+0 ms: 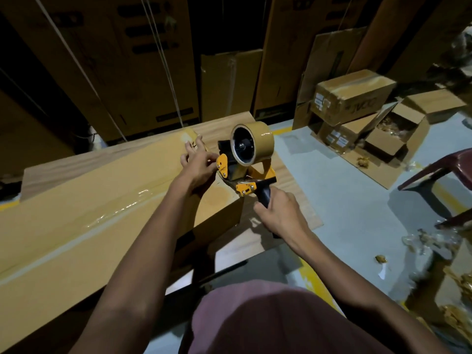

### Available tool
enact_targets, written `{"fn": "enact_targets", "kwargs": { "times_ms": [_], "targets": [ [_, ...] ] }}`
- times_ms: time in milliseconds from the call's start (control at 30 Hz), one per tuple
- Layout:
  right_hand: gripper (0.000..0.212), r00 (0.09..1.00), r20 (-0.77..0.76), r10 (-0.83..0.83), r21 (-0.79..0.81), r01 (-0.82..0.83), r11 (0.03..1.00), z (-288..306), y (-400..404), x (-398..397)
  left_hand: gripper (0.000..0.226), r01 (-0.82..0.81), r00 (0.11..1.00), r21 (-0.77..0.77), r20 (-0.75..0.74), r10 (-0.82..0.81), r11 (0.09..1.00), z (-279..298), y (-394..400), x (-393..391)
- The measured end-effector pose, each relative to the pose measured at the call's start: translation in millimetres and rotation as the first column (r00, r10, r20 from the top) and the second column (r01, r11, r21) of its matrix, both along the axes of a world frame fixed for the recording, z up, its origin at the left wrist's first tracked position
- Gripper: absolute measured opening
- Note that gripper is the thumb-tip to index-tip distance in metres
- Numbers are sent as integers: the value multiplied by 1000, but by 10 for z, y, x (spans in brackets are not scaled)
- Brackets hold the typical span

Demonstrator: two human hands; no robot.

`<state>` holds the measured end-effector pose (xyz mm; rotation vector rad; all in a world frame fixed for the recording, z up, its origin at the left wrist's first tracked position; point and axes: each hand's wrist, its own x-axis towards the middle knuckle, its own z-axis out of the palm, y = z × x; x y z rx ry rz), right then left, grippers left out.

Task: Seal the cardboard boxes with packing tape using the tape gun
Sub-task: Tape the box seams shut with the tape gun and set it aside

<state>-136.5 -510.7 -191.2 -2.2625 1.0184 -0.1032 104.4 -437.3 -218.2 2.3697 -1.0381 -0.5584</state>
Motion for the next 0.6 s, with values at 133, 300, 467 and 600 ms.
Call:
{"fn": "enact_targets", "kwargs": {
  "times_ms": [133, 300, 467, 600],
  "targets": [
    [18, 1000, -20, -6, 11, 6, 1000, -41, 70, -254, 20, 18, 998, 11, 55, -18, 1000, 18, -13, -55],
    [23, 996, 11, -86, 47, 85, 995, -90, 45, -237, 21, 145, 978, 146, 129, -164, 979, 109, -55, -155],
    [20, 992, 22, -125, 106, 122, 987, -129, 106, -263, 31, 182, 981, 29, -79, -179, 983, 30, 17, -212],
    [30, 993, 11, -120, 77, 119, 990, -82, 130, -239, 31, 191, 976, 52, -116, -184, 980, 46, -9, -137]
  ]
}}
